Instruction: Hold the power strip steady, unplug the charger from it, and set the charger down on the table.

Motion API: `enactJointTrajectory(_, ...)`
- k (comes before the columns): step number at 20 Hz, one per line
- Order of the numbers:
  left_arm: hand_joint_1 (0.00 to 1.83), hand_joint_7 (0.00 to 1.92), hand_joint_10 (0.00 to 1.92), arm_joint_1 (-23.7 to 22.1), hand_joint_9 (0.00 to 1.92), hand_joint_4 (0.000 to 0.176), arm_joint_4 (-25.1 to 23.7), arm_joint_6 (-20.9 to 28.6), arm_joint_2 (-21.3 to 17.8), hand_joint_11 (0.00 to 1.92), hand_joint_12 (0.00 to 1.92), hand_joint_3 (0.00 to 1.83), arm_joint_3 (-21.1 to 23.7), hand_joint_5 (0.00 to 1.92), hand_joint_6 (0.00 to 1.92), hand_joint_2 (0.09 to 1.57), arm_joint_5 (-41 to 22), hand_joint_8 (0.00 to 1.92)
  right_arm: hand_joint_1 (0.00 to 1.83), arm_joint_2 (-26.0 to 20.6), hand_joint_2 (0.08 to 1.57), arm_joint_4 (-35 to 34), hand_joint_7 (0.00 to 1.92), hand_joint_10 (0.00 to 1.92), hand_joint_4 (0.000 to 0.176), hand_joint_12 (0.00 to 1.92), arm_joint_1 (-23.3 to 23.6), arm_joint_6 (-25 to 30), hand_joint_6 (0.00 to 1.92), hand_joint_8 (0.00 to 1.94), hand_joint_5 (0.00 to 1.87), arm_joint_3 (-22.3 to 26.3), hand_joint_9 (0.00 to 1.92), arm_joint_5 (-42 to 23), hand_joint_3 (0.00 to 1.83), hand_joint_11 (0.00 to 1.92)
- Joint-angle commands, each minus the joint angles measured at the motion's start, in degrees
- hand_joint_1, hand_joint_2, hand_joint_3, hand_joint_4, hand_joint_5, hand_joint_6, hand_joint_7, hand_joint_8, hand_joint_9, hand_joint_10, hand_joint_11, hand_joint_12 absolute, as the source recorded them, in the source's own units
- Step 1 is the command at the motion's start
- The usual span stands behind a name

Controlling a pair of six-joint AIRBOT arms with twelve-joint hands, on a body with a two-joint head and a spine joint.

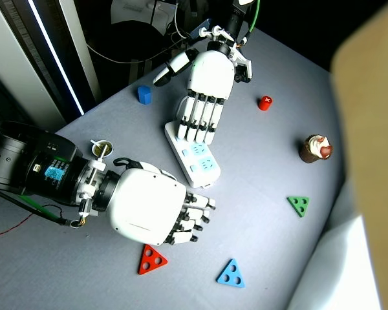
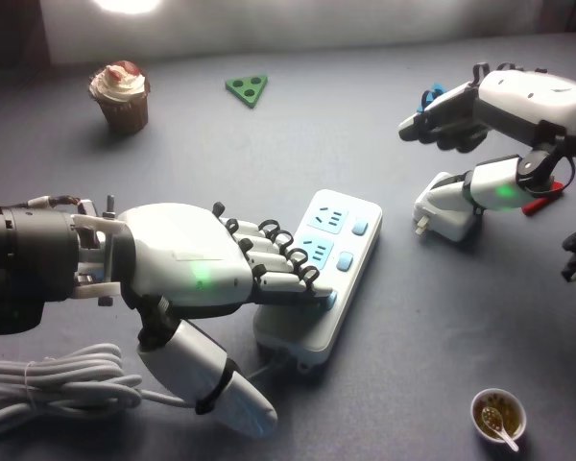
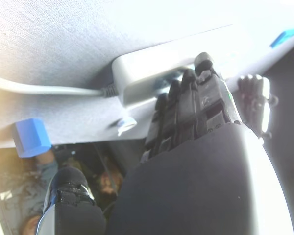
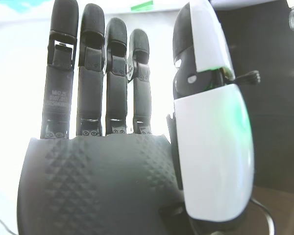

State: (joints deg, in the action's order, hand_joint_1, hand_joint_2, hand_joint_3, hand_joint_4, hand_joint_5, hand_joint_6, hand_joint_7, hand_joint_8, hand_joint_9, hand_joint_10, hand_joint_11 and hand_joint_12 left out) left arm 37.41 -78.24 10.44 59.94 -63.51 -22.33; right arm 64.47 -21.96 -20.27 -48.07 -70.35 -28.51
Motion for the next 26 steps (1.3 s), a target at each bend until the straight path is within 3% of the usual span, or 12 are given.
enactJointTrajectory(1,0.0,0.1,0.01,-0.73,0.1,0.0,1.21,0.29,-0.14,0.12,0.01,0.0,0.29,0.06,0.01,0.93,-1.97,0.01,1.06,-0.92,1.0,1.73,0.65,0.0,0.0,0.48,0.33,0.39,0.0,0.0,0.63,0.31,0.72,-8.01,0.0,0.58)
enactJointTrajectory(4,0.0,0.09,0.0,-2.53,0.08,0.0,0.18,1.29,-0.39,0.1,0.0,0.0,0.23,0.05,0.0,0.93,-1.81,0.0,0.91,-3.06,0.97,3.48,0.44,0.0,0.0,0.4,0.49,0.38,0.0,0.0,0.35,1.48,0.5,-8.53,0.0,0.37)
enactJointTrajectory(9,0.0,0.09,0.0,-7.26,0.08,0.0,-4.99,6.17,-1.15,0.09,0.0,0.0,0.16,0.05,0.0,0.94,-2.12,0.0,0.81,-8.58,0.95,5.63,0.34,0.0,0.0,0.33,0.16,-0.52,0.0,0.0,0.27,3.12,0.32,-7.3,0.0,0.22)
enactJointTrajectory(11,0.0,0.09,0.0,-9.87,0.08,0.0,-7.54,8.77,-1.48,0.1,0.0,0.0,0.11,0.05,0.0,0.94,-2.49,0.0,0.65,-11.1,1.0,12.66,0.29,0.0,0.0,0.31,0.44,-0.95,0.0,0.0,0.23,4.9,0.28,-6.9,0.02,0.19)
enactJointTrajectory(15,0.0,0.07,0.0,-13.65,0.05,0.0,-9.71,12.5,-1.94,0.08,0.0,0.0,0.21,0.04,0.0,0.94,-2.3,0.0,0.47,-14.46,1.02,13.8,0.2,0.0,0.0,0.23,0.03,-1.52,0.0,0.0,0.13,6.93,0.2,-5.24,0.0,0.15)
enactJointTrajectory(22,0.0,0.08,0.0,-16.59,0.06,0.0,-8.94,13.53,-1.29,0.09,0.01,0.0,0.71,0.05,0.0,0.94,-1.73,0.0,0.45,-17.98,0.98,17.89,0.18,0.0,0.0,0.19,-4.94,-1.92,0.0,0.0,0.14,6.32,0.18,-7.36,0.0,0.14)
enactJointTrajectory(23,0.0,0.09,0.01,-16.66,0.07,0.0,-9.07,13.53,-1.32,0.09,0.01,0.0,0.79,0.04,0.0,0.94,-2.12,0.01,0.33,-18.74,0.98,18.47,0.17,0.01,0.0,0.19,-5.86,-1.92,0.0,0.0,0.13,6.77,0.18,-8.32,0.0,0.15)
enactJointTrajectory(26,0.0,0.11,0.01,-17.21,0.09,0.0,-9.43,13.56,-1.34,0.11,0.01,0.0,0.93,0.06,0.01,0.94,-2.6,0.01,0.3,-19.84,0.98,18.91,0.17,0.0,0.0,0.17,-6.23,-1.78,0.0,0.0,0.13,7.49,0.17,-8.91,0.0,0.14)
